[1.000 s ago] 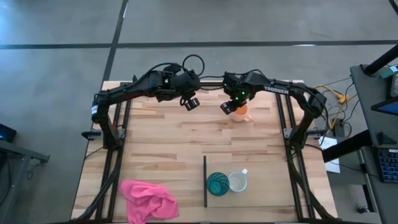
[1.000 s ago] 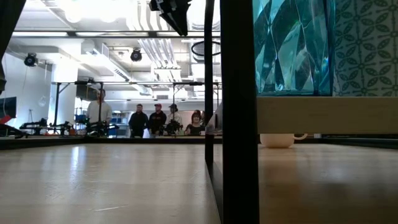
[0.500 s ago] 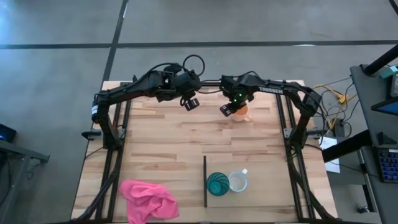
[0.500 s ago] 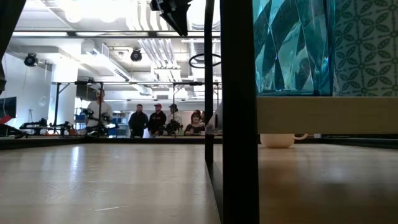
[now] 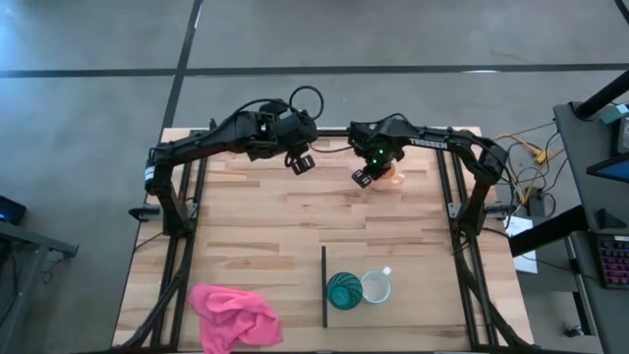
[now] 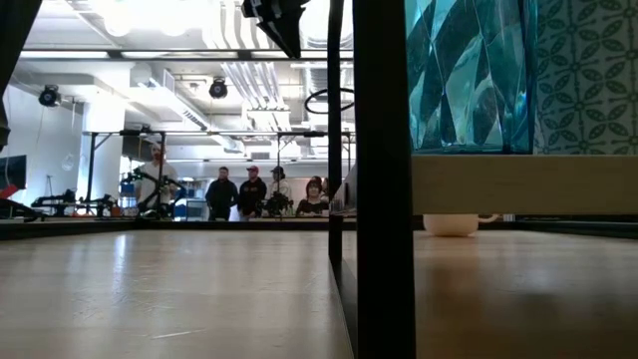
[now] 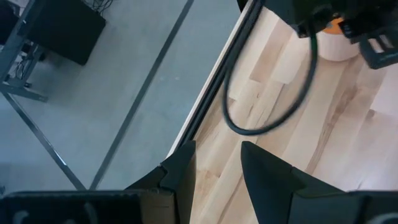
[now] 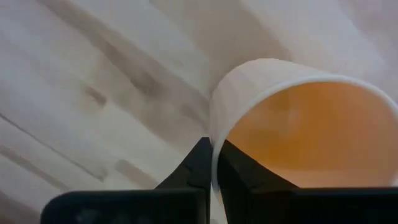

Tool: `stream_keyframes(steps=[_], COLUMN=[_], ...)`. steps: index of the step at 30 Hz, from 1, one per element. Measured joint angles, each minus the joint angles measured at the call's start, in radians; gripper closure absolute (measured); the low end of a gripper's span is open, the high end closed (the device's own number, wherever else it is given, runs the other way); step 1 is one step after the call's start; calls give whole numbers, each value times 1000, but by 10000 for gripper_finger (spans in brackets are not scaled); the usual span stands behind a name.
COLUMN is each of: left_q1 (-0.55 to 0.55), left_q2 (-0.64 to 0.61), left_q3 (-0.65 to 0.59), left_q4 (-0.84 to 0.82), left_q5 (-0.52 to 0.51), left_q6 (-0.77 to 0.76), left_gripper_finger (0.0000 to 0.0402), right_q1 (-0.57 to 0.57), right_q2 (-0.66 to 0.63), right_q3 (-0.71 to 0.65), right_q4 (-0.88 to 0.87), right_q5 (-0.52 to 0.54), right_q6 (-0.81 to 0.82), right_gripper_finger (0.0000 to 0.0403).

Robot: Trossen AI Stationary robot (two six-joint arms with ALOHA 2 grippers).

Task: Stack small to large cups/mugs on shelf
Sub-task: Put the light orange mug on the shelf

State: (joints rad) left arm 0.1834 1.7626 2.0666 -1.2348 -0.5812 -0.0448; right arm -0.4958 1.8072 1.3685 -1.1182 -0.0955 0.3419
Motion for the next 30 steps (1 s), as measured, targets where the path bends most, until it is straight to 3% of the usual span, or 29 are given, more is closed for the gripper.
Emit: stream_keyframes(steps=[16,26,30], left_q1=[1,1,1], left_q2=[0,0,0], left_q3=[-12,-12,-12], left_q4=[-2,-2,-2], left_q5=[0,1,1], left_q6=[0,0,0], left_gripper_finger=[288,288,288], right_q1=[155,332,415], right_q2=[-195,-323,-369], right_q3=[-2,-2,-7], right_q4=[-258,-452,-448], right_q5=[53,54,45], right_q6=[-110,-197,-195], right_gripper_finger=[393,393,393])
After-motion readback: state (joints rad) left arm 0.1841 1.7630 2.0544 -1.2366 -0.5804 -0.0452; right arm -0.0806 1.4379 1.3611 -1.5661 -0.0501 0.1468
